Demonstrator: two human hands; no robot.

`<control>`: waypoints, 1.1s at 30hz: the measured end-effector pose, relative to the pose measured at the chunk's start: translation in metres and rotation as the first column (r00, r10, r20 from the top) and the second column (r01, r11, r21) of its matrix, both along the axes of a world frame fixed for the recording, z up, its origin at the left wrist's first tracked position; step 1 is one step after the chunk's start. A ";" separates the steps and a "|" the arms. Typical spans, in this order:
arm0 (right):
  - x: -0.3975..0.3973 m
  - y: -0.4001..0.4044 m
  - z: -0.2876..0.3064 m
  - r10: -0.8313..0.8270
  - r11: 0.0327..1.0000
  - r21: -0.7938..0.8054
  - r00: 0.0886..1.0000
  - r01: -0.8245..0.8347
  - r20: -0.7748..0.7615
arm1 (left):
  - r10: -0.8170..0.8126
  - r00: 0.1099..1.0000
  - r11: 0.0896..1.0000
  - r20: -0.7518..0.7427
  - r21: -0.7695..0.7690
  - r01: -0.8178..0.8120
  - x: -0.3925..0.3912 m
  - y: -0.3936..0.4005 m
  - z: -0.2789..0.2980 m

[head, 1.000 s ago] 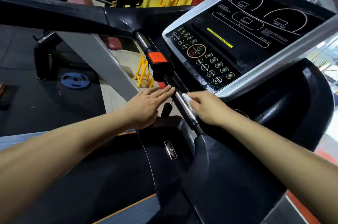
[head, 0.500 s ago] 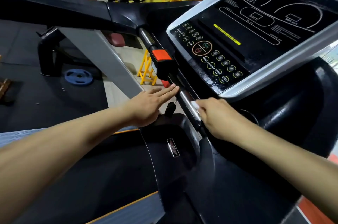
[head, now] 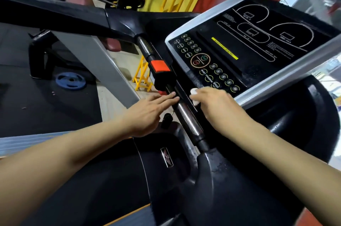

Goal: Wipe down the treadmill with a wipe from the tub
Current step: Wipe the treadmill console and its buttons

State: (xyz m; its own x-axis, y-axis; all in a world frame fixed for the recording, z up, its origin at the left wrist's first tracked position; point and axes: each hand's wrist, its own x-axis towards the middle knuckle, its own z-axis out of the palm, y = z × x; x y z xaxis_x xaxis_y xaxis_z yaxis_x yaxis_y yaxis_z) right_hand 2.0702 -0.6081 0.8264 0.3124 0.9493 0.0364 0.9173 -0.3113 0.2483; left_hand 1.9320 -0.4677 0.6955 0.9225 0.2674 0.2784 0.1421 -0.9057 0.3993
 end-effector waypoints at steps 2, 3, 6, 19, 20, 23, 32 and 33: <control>0.016 0.033 -0.008 -0.094 0.996 -0.008 0.996 0.094 -0.006 | -0.002 1.000 1.000 -0.013 -0.008 0.002 -0.002 -0.001 0.001; 0.021 0.048 -0.017 -0.105 0.993 -0.044 0.994 0.105 -0.001 | -0.001 1.000 1.000 -0.018 -0.013 0.001 -0.002 0.000 0.002; 0.035 0.082 -0.040 -0.059 0.993 -0.103 0.998 0.061 0.015 | -0.003 1.000 1.000 -0.031 -0.008 0.003 -0.002 0.001 0.001; 0.029 -0.008 -0.031 -0.315 0.921 -0.288 0.937 0.263 -0.153 | -0.022 1.000 0.999 -0.023 -0.050 0.020 -0.002 0.000 -0.005; 0.028 -0.013 -0.031 -0.334 0.915 -0.293 0.928 0.277 -0.166 | -0.023 1.000 0.999 -0.021 -0.049 0.022 -0.002 0.000 -0.005; 0.027 0.005 -0.033 -0.375 0.904 -0.290 0.909 0.315 -0.181 | -0.025 1.000 0.998 -0.003 -0.049 0.024 -0.001 0.000 -0.007; 0.035 0.119 -0.043 -0.355 0.933 -0.059 0.874 0.356 -0.331 | 0.005 1.000 1.000 -0.020 -0.010 -0.005 -0.001 -0.003 -0.006; 0.033 0.117 -0.042 -0.355 0.934 -0.069 0.880 0.351 -0.316 | 0.008 1.000 1.000 -0.024 -0.007 -0.009 -0.001 -0.004 -0.006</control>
